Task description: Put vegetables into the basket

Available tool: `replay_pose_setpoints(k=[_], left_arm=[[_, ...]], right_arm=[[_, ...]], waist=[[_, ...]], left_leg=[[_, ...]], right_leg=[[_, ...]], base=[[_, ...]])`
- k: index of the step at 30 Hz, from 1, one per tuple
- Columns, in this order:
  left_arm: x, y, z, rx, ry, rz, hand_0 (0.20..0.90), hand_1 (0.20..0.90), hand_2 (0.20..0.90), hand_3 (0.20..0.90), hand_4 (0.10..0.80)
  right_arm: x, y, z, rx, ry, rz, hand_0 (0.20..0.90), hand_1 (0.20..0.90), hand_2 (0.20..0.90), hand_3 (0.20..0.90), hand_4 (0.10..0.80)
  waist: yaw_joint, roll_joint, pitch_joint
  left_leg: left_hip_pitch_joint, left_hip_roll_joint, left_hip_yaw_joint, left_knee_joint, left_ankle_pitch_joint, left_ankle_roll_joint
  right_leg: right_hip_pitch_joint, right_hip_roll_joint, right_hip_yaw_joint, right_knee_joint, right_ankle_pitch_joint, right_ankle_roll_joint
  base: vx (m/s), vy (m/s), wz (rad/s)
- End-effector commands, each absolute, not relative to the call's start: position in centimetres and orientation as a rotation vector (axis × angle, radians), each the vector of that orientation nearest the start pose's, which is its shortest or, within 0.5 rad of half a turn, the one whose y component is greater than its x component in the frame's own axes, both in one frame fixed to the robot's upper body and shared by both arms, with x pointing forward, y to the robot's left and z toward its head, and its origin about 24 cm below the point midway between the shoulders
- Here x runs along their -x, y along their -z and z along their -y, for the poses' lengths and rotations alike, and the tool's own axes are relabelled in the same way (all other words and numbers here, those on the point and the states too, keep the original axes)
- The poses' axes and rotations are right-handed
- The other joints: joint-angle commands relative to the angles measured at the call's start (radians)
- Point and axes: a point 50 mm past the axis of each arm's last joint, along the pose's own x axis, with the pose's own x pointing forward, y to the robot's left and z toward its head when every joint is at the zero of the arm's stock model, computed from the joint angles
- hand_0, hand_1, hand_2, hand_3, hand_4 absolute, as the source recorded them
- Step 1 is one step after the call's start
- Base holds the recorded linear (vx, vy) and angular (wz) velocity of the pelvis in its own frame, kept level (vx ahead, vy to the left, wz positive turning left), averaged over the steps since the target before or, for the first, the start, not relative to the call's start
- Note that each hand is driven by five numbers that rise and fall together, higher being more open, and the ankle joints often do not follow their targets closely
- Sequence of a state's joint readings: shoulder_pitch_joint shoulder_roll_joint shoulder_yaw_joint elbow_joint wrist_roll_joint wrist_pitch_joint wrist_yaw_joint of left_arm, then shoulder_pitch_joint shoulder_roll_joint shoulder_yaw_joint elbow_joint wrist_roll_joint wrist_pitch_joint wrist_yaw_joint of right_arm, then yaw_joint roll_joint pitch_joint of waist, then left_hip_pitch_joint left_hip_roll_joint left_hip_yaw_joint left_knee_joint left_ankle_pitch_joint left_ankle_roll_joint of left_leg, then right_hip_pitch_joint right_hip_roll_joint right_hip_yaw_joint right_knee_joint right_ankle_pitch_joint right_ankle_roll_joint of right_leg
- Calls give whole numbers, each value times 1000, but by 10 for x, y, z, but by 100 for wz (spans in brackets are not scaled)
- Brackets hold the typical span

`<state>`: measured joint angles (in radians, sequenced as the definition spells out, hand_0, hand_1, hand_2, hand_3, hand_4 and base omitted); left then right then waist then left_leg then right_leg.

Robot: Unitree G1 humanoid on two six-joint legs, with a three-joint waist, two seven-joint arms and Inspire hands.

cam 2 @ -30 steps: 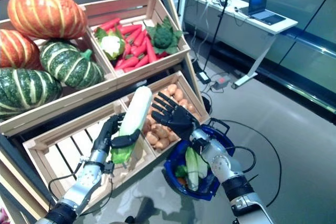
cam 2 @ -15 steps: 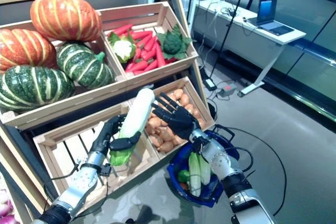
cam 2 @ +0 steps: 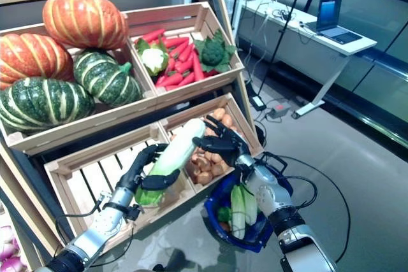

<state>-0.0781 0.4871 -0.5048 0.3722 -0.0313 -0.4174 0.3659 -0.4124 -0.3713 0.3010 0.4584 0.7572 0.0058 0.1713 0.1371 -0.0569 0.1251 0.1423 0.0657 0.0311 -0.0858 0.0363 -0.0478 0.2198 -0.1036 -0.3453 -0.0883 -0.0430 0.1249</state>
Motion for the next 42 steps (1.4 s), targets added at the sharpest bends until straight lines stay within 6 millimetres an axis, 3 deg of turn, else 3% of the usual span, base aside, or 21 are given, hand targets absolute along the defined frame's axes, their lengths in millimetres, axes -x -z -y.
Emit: replay_pose_setpoints(k=[1,7,10,18,24,28,31,36,42], left_arm=[[-258,-51,-138,-377,184,403,300,300,300,300,400],[-257,-50,-143,-375,110,392,300,300,300,300,400],[-258,-51,-142,-376,110,395,300,300,300,300,400],[-259,-55,-140,-381,137,425,300,300,300,300,400],[-261,-59,-138,-390,144,453,300,300,300,300,400],[-262,-61,-138,-390,134,454,300,300,300,300,400],[-263,-61,-137,-393,122,448,300,300,300,300,400],[-263,-59,-134,-395,110,440,300,300,300,300,400],[-262,-60,-133,-393,114,444,300,300,300,300,400]], right_arm=[[-347,-139,148,-202,-298,266,900,900,900,900,800],[-331,-131,144,-216,-267,269,900,900,900,900,800],[-326,-125,139,-308,-329,229,900,900,900,900,800],[-326,-103,132,-424,-385,99,900,900,900,900,800],[-331,-85,134,-465,-332,7,900,900,900,900,800],[-334,-78,144,-303,-205,-20,900,900,900,900,800],[-336,-75,154,-68,-92,-2,900,900,900,900,800],[-343,-93,163,270,23,95,900,900,900,900,800],[-345,-106,163,417,81,175,900,900,900,900,800]], waist=[[-8,0,-47],[-26,2,-37],[-30,0,-33],[-27,-4,-36],[-17,-3,-41],[-18,-2,-41],[-21,-3,-40],[-25,-4,-32],[-20,-2,-24]], left_leg=[[-9,-3,23,-1,-92,-8],[-8,1,37,-1,-91,-4],[-8,2,41,-1,-91,-4],[-8,4,43,-1,-92,-7],[-8,5,38,-1,-93,-11],[-8,5,36,-1,-93,-11],[-7,5,38,-1,-93,-10],[-5,6,41,-1,-94,-9],[-7,6,38,-1,-96,-7]], right_leg=[[-18,-43,-12,1,30,-19],[-22,-46,-1,1,33,-16],[-25,-47,2,1,34,-15],[-26,-48,-1,1,34,-13],[-22,-50,-8,1,31,-13],[-23,-52,-7,1,33,-12],[-23,-54,-6,1,35,-10],[-25,-53,8,1,37,-8],[-27,-52,12,1,37,-6]], base=[[0,0,0],[0,0,0],[0,0,0],[0,0,0],[0,0,0],[0,0,0],[0,0,0],[0,0,0],[0,0,0]])
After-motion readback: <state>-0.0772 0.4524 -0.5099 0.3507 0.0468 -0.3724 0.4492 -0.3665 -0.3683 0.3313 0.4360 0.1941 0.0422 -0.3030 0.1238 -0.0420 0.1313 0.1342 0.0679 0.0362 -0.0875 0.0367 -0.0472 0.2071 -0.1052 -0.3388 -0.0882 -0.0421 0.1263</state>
